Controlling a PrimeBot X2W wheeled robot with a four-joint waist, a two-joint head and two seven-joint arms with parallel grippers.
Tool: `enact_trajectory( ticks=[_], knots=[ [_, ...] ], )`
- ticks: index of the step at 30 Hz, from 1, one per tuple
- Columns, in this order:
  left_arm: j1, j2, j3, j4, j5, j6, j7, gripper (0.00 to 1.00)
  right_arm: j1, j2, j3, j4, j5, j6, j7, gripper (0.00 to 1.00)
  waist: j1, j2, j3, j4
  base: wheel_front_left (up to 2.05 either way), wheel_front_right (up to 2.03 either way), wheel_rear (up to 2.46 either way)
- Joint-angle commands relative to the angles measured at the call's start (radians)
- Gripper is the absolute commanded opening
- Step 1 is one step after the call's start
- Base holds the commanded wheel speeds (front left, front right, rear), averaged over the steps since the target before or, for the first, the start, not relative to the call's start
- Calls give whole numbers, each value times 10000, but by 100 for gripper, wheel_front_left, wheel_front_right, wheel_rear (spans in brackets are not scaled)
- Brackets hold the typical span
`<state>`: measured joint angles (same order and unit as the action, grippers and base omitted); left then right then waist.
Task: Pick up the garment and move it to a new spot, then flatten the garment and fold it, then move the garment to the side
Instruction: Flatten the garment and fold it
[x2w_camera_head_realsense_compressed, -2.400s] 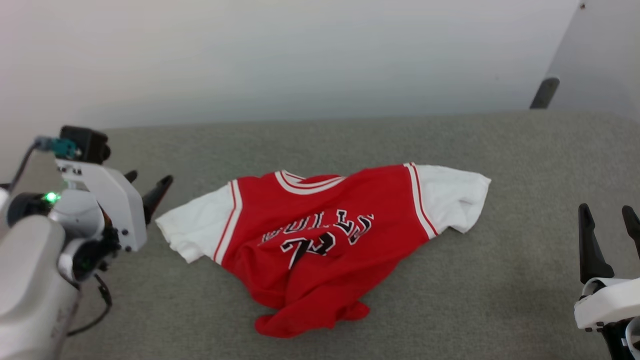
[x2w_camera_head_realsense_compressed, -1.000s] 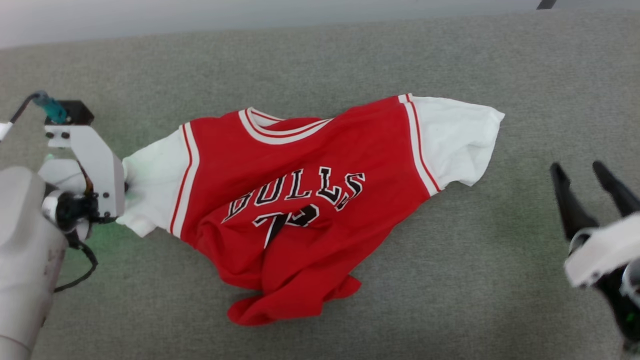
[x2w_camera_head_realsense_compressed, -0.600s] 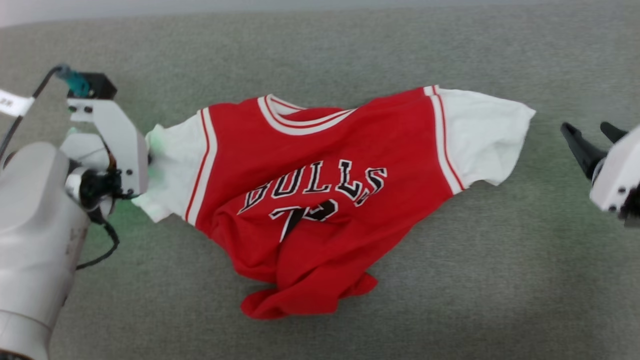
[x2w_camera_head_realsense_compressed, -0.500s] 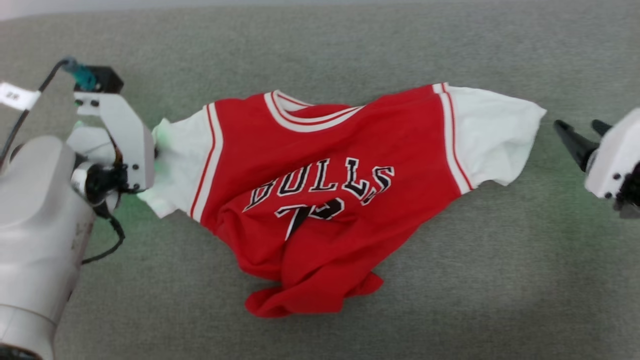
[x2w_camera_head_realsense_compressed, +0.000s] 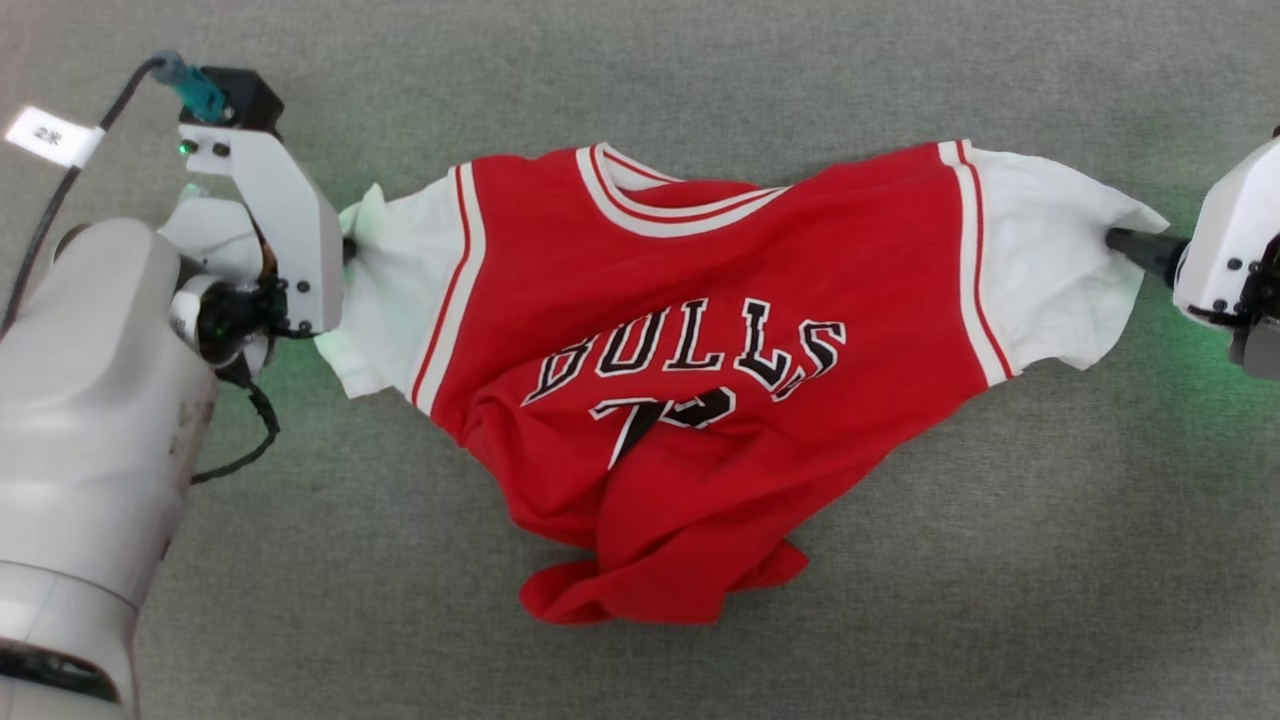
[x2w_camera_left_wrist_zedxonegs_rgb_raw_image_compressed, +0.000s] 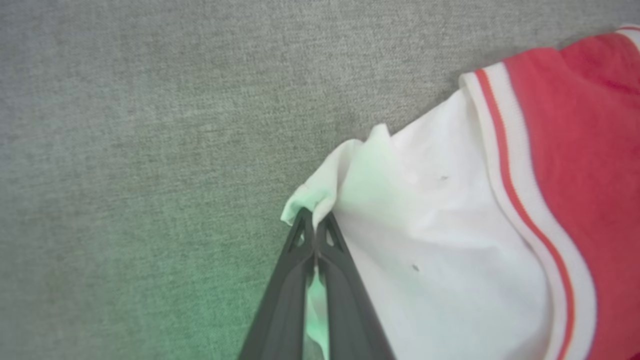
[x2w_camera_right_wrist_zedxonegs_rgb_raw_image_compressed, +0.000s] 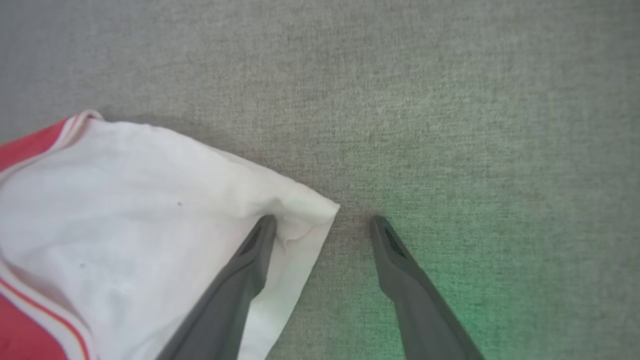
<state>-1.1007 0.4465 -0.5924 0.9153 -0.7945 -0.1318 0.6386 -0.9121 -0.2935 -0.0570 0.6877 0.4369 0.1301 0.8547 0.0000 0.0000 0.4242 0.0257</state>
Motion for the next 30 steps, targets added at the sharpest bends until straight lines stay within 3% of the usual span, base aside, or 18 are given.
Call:
enact_trajectory(
  ticks=[1,8,24,30],
  knots=[
    [153,-33,-102,222,-14,42,-1,0,208,314,291,444,-3,11,78,0,0,0,29,45,0,0,0],
    [-212,-180,-250,660,-109,39,-212,0,-456,261,460,1257,329,11,-548,0,0,0,-562,58,0,0,0],
    [-1826,-461,-606,1283,16,36,-1315,0,-1533,-49,2108,835,1387,8,-2927,0,0,0,-4167,-235,0,0,0],
    [-2626,-312,-561,1060,-38,34,-1911,0,-2233,-83,2555,389,1508,8,-3819,0,0,0,-4702,-321,0,0,0]
  ],
)
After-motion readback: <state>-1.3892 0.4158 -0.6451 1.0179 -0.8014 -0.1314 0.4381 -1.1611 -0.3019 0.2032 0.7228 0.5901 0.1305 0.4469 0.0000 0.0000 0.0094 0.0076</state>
